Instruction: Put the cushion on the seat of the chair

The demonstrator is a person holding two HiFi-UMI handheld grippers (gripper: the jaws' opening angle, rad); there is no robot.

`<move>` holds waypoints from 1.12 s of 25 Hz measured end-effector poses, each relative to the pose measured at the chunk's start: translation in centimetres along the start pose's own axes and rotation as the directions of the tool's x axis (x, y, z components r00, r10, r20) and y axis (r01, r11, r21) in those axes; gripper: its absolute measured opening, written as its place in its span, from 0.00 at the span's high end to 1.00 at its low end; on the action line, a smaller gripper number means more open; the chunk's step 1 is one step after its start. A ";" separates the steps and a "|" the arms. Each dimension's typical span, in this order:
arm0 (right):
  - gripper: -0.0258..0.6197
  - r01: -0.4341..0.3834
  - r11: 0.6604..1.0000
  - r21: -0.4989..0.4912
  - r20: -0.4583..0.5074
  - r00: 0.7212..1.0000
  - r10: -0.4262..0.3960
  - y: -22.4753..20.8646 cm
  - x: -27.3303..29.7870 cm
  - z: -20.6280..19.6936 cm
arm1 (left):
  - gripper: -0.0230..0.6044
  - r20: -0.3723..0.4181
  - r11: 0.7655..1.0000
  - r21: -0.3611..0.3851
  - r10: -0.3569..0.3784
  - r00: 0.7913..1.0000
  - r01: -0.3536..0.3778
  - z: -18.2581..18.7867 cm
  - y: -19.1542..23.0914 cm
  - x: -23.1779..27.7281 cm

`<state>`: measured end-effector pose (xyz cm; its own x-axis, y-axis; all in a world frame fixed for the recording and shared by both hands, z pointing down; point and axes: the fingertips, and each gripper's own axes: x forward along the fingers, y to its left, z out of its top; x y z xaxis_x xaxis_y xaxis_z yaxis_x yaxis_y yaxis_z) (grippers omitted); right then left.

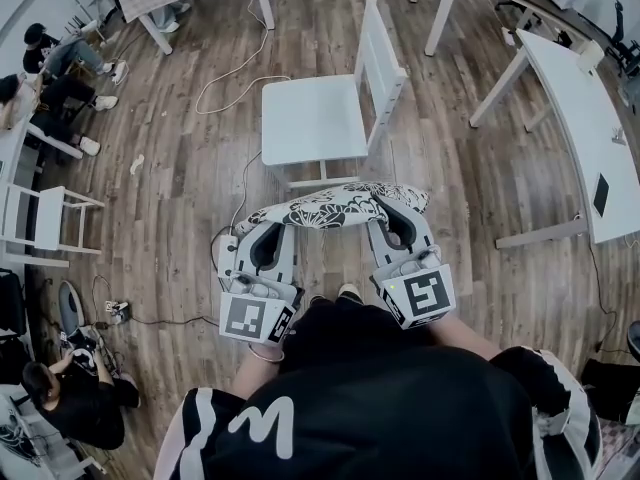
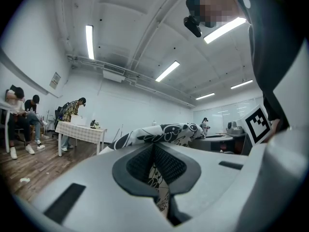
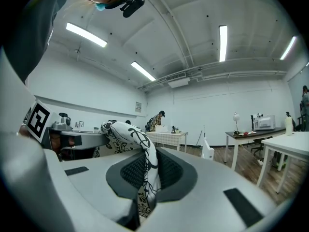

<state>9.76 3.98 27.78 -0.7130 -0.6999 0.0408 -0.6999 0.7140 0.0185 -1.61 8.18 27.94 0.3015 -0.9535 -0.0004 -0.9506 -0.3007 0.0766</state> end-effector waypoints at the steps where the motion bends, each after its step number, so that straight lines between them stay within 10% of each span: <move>1: 0.91 -0.002 1.000 0.001 0.002 1.000 0.002 -0.1 0.1 0.1 | 0.96 0.003 1.000 0.002 0.003 1.000 -0.003 0.2 0.0 0.1; 28: 0.91 0.001 1.000 -0.001 -0.016 1.000 -0.001 -3.4 9.4 -0.3 | 0.96 0.002 1.000 -0.018 -0.010 1.000 0.010 -0.2 7.1 7.6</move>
<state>5.46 -5.05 28.39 -0.7118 -0.7001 0.0568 -0.7003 0.7136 0.0194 -6.05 -1.15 28.68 0.3112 -0.9503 -0.0030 -0.9460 -0.3101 0.0945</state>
